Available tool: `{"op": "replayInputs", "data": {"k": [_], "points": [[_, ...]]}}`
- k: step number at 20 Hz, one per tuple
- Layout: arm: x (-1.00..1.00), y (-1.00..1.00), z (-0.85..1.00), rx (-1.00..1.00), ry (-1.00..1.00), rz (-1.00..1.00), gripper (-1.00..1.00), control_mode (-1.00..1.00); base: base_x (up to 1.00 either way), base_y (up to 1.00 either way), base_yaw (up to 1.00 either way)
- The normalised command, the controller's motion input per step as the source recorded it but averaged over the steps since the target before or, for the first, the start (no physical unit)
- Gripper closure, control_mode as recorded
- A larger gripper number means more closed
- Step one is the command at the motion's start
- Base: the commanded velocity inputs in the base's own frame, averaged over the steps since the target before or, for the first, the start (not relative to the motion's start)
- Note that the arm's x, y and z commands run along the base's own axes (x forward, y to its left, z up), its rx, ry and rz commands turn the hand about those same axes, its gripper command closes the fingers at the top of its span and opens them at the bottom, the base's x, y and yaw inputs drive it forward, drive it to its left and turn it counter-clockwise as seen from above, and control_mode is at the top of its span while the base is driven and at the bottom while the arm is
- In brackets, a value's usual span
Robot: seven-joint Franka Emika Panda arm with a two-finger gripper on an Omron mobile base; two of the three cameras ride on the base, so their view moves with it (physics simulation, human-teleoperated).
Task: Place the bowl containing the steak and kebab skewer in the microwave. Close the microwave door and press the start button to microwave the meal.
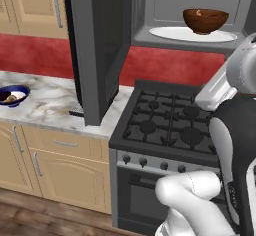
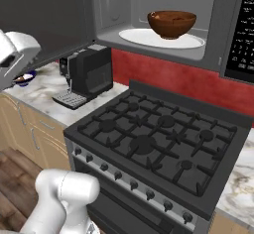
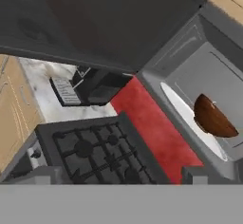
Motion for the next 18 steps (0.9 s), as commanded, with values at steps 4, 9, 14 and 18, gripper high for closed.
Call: {"op": "replayInputs", "data": {"k": [4, 9, 14, 18], "points": [[-0.36, 0.78, -0.22, -0.46, 0.00, 0.00, -1.00, -1.00, 0.00, 0.00, 0.00], [-0.04, 0.77, 0.02, -0.37, 0.00, 0.00, -1.00, -1.00, 0.00, 0.00, 0.00], [-0.12, 0.70, 0.02, -0.33, -0.07, 0.00, -1.00, -1.00, 0.00, 0.00, 0.00], [-0.19, 0.69, 0.00, -0.30, -0.26, 0.00, -1.00, -1.00, 0.00, 0.00, 0.00]]}}
